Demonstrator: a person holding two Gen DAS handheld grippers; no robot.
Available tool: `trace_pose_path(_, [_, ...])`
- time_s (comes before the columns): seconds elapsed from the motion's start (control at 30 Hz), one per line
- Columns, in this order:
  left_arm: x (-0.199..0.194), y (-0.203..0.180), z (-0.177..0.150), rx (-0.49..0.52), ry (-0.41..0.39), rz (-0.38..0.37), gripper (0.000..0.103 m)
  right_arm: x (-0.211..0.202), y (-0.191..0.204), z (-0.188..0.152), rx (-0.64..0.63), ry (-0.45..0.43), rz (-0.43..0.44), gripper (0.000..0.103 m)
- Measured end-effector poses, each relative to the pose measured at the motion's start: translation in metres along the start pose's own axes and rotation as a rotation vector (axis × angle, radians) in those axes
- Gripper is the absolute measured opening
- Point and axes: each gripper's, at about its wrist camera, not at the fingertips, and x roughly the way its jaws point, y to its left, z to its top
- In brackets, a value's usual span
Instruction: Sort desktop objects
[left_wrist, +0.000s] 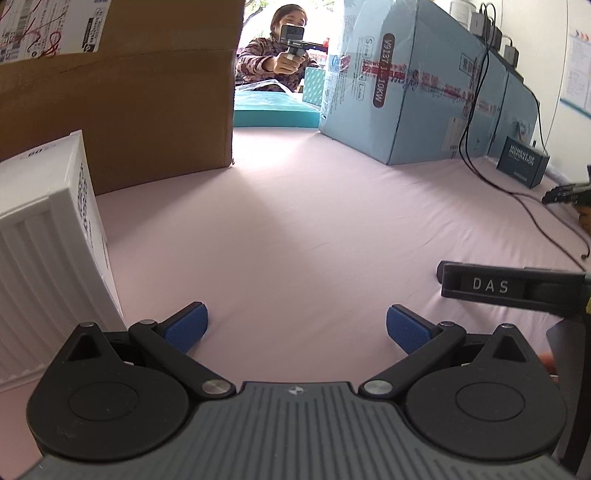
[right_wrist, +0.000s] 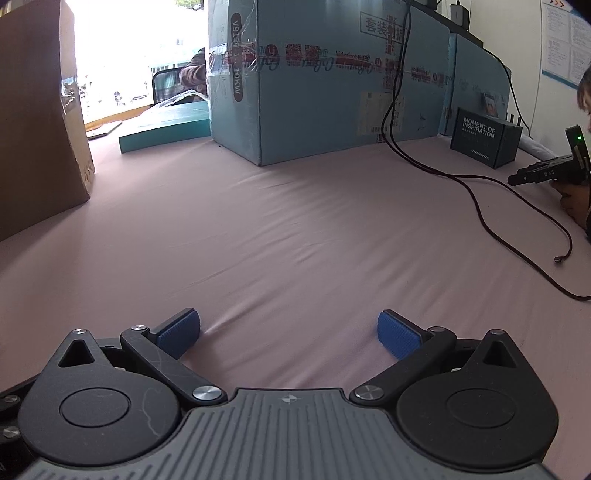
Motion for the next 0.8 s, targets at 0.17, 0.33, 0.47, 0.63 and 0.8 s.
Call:
trace_pose_path(0.17, [0.0010,-0.0087,-0.0004,0.046,0.012,0.036,0.103,0.0000,-0.0002,0.0003,0.000,0.000,0.000,0.103])
trace_pose_path(0.33, [0.0010,-0.0102,-0.0001,0.056,0.019,0.039,0.103,-0.0016,0.0012,-0.0016,-0.001,0.000,-0.003,0.103])
trace_pose_path(0.47, [0.0011,-0.0096,-0.0007,0.053,0.015,0.038,0.103,-0.0012,0.0018,-0.0016,0.000,0.000,-0.003,0.103])
trace_pose_path(0.63, [0.0010,-0.0099,-0.0013,0.052,0.015,0.038,0.103,-0.0005,0.0015,-0.0007,-0.001,0.000,-0.002,0.103])
trace_pose_path(0.8, [0.0006,-0.0104,-0.0015,0.052,0.014,0.040,0.103,-0.0002,0.0019,-0.0004,-0.001,0.000,-0.001,0.103])
